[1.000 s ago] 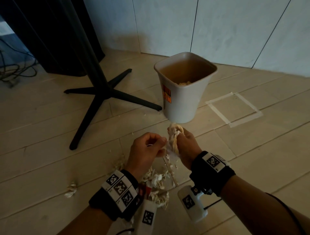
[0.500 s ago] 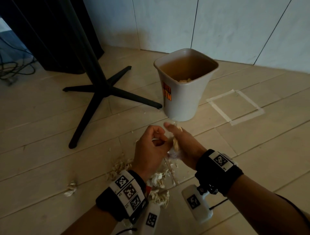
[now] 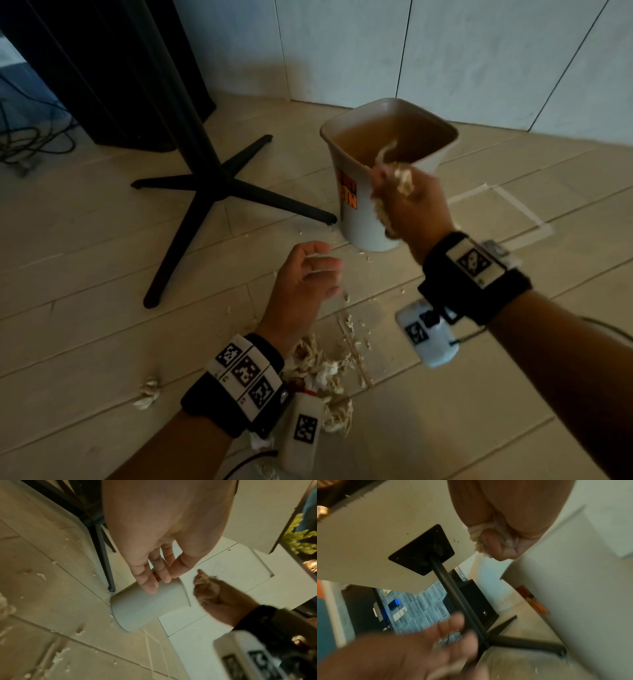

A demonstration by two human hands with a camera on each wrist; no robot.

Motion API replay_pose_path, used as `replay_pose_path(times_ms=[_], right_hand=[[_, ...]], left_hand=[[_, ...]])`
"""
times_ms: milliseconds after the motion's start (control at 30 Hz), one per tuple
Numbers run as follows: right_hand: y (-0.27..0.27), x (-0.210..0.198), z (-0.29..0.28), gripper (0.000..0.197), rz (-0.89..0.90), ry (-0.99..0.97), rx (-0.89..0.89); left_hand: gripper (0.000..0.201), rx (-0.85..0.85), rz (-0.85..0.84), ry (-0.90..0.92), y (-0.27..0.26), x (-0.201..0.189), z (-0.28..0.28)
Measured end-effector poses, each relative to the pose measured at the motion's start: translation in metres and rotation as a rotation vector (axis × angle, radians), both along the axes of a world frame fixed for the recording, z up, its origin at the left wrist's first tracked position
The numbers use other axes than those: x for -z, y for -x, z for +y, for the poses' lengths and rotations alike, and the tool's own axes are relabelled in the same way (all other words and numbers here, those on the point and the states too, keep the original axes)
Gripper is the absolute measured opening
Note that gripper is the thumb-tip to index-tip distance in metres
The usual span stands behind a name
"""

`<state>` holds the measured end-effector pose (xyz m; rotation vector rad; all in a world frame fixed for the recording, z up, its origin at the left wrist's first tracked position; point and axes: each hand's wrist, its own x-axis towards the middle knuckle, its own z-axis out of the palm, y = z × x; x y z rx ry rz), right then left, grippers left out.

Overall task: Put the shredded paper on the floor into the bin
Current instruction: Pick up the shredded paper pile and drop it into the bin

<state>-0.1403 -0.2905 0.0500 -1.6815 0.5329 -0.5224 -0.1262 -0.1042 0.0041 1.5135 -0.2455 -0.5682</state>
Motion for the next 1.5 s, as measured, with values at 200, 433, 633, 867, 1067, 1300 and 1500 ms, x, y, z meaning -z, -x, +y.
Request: replay_pose_path(times_ms=[200,433,633,867,1067,1300,1500], right_hand=[[-0.058,-0.055,-0.04,0.042,0.028,0.179,0.081],[-0.107,-0.057,-0.076,0.05,0.145,0.409,0.138],[-0.117,-0.042,-0.081,0.074,0.303,0.564,0.045],[-0.076,-0.025,-0.038,0.053,0.088,0.843,-0.03],[-0.038,-0.001,0.015,0.041,-0.006,0.92,-0.163],[0.024,0.059,0.063,0.025,0.097,0.821,-0.422],[0.069,0.114,0.074,0.023,0.413,0.517,-0.534]], left_hand=[[0.018,0.062,-0.076,-0.232,-0.021,0.033,0.011],[0.013,0.15,-0.24,-0.544,-0.051,0.081,0.033],[0.02,0.151,-0.366,-0.819,-0.091,0.11,0.062],[0.041,0.182,-0.252,-1.108,-0.115,0.134,0.103],[0.086,0.409,-0.195,-1.192,-0.084,0.134,0.094],[0.105,0.542,-0.08,-1.259,-0.031,0.136,0.072],[0.06,0.506,-0.363,-1.268,-0.01,0.128,0.063]])
